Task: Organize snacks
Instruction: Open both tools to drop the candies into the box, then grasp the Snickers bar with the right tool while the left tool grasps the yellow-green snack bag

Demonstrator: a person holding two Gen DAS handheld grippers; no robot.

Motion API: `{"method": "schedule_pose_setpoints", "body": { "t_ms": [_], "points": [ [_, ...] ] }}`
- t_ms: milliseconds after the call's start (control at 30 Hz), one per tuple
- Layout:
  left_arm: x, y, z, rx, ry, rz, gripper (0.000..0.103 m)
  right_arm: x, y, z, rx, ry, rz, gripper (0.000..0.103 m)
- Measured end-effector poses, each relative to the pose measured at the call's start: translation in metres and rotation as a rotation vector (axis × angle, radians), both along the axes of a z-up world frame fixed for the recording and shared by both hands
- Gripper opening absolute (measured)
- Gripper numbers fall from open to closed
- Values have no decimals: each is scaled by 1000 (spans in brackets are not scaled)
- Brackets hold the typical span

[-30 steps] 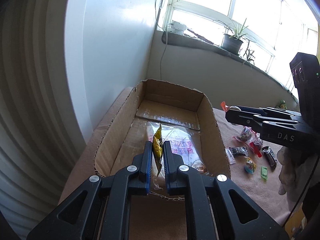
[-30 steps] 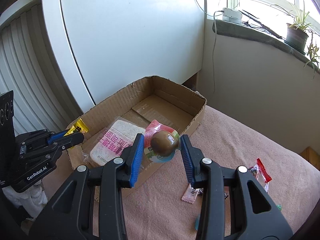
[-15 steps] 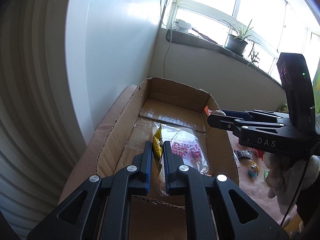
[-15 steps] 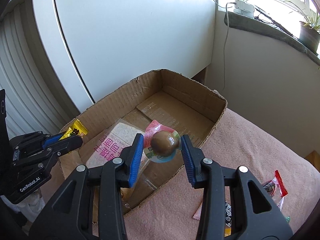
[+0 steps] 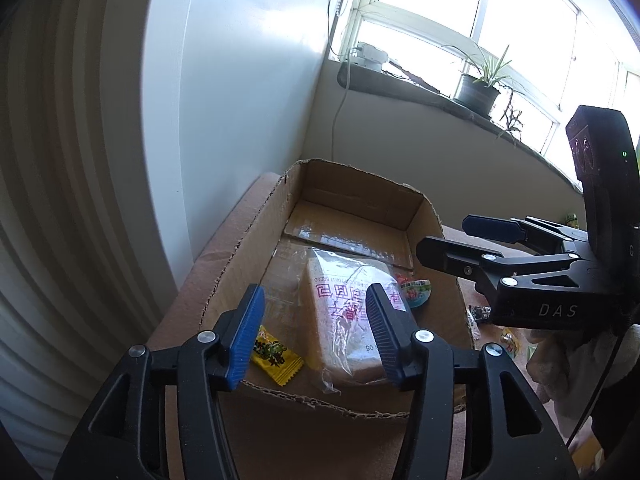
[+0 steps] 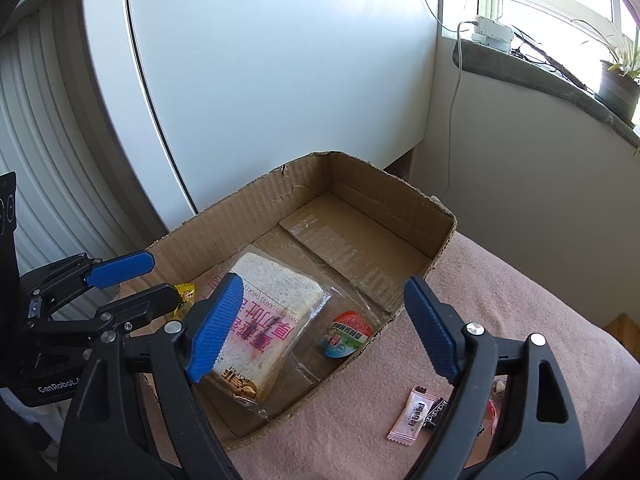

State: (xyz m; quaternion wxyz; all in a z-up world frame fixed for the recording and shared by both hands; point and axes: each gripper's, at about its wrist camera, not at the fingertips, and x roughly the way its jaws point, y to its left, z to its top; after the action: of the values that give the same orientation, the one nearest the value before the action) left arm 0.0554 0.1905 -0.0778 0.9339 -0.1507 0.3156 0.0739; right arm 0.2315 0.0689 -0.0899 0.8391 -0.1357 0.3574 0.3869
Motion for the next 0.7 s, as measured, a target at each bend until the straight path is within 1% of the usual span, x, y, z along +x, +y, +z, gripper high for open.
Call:
{"method": "schedule_pose_setpoints", "body": {
  "t_ms": [333, 400, 467, 700],
  "points": [
    [-7, -3, 4, 1, -3, 7, 53, -6, -11, 7, 2, -9, -20, 87],
    [-8, -6, 6, 3, -4, 4, 55, -8, -15, 9, 6, -9, -25, 87],
    [-9, -10, 8, 6, -5, -1, 57, -11, -21, 11, 11, -12, -33, 87],
    [-11, -27, 15, -1, -20, -28, 58, -20, -59, 18, 29, -15, -80, 87]
  ]
}}
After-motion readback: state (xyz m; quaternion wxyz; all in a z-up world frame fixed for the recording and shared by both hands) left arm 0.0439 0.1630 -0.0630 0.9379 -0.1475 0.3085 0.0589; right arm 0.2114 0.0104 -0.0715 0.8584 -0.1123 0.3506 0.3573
